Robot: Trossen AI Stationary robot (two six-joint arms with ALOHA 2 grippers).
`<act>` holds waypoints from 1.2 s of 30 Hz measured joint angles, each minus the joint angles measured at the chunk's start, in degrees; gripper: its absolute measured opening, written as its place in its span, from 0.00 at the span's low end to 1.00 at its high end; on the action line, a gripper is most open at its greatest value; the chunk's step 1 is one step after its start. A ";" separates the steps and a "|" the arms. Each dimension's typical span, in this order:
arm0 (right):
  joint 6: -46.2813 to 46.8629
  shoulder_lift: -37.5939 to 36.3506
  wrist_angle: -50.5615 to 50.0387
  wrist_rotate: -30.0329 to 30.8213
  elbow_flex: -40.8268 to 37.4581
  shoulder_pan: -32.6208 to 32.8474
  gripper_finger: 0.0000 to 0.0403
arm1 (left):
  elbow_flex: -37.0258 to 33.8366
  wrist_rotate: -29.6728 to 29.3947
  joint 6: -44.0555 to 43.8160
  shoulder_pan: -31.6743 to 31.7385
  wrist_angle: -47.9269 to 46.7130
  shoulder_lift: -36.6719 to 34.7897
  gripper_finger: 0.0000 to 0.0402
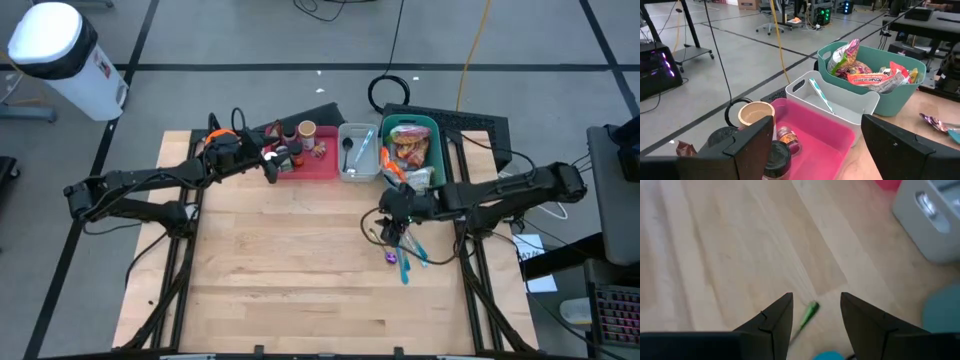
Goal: Pick & Place Food Item
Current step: Put the white and blue spoon into the white bin
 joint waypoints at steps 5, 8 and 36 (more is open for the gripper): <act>5.42 0.02 -0.99 2.74 -3.73 3.10 0.39 | 0.00 0.01 -2.10 0.00 -0.08 0.02 0.77; 10.57 0.02 -4.70 2.70 -5.78 4.53 0.39 | 0.00 0.03 -4.18 0.00 -0.93 0.02 0.77; 22.66 0.02 -6.72 6.70 -14.27 -0.03 0.39 | 0.00 0.03 -8.53 -0.96 -2.34 0.02 0.77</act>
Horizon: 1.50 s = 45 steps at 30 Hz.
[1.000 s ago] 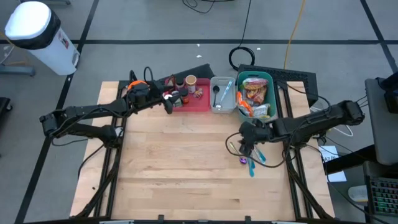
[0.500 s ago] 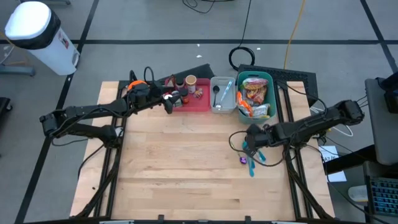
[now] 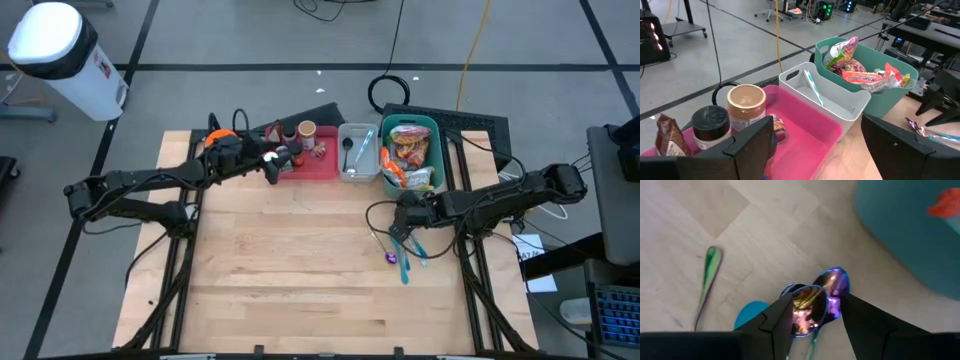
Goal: Pick & Place Food Item
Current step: Put the white and blue spoon into the white bin
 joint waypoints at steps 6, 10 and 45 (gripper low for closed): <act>-0.92 0.00 6.41 -5.26 -3.11 -0.07 0.39 | 0.00 -0.03 0.69 -0.54 -0.35 -0.01 0.77; -0.91 0.00 11.42 -7.08 -7.01 -0.07 0.38 | 0.00 -0.04 0.72 -0.54 -0.50 0.00 0.77; -4.50 -12.61 8.27 -3.74 -8.15 -5.03 0.29 | 0.00 -0.13 1.33 -0.54 -0.15 0.00 0.77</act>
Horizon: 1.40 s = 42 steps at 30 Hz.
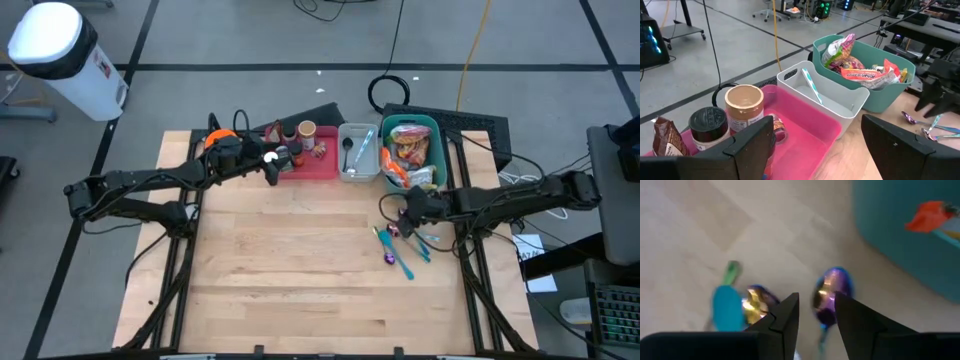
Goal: Pick & Place Food Item
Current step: Put the white and blue spoon into the white bin
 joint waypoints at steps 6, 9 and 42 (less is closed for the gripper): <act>0.25 0.91 -2.93 1.17 0.00 -1.23 0.29 | 0.00 0.00 -0.06 0.00 -0.01 0.00 0.77; -0.65 2.26 -1.97 0.94 -0.02 -1.29 0.32 | 0.00 0.00 -0.04 0.00 -0.02 0.00 0.77; -4.31 12.13 12.67 -14.05 -0.02 1.05 0.40 | 0.00 0.06 0.04 -0.02 -0.70 0.00 0.77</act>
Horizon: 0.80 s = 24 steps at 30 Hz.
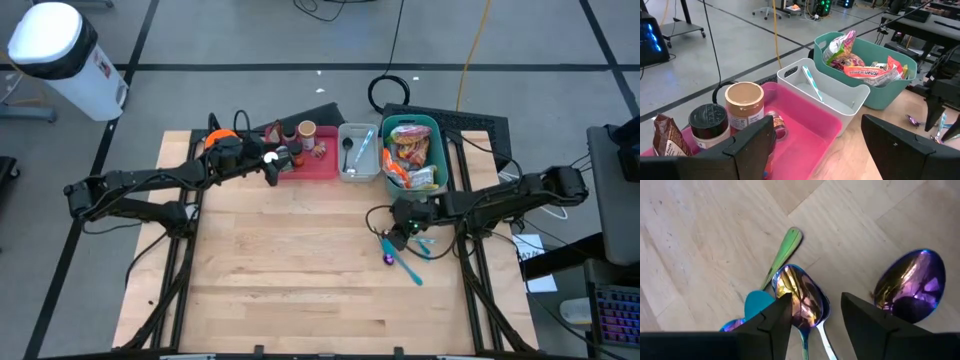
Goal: Pick & Place Food Item
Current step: Put the white and blue spoon into the white bin
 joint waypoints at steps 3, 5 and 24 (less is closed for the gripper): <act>-0.34 -0.02 -0.18 -1.68 0.00 0.30 0.40 | 0.00 0.01 0.00 0.00 0.00 0.00 0.77; -2.31 -0.02 -1.49 -4.02 0.00 0.95 0.40 | 0.00 0.01 0.00 -0.04 -0.02 0.00 0.77; -16.95 -0.04 -9.97 1.20 0.00 5.06 0.27 | 0.00 0.01 -0.75 -0.04 0.19 0.00 0.77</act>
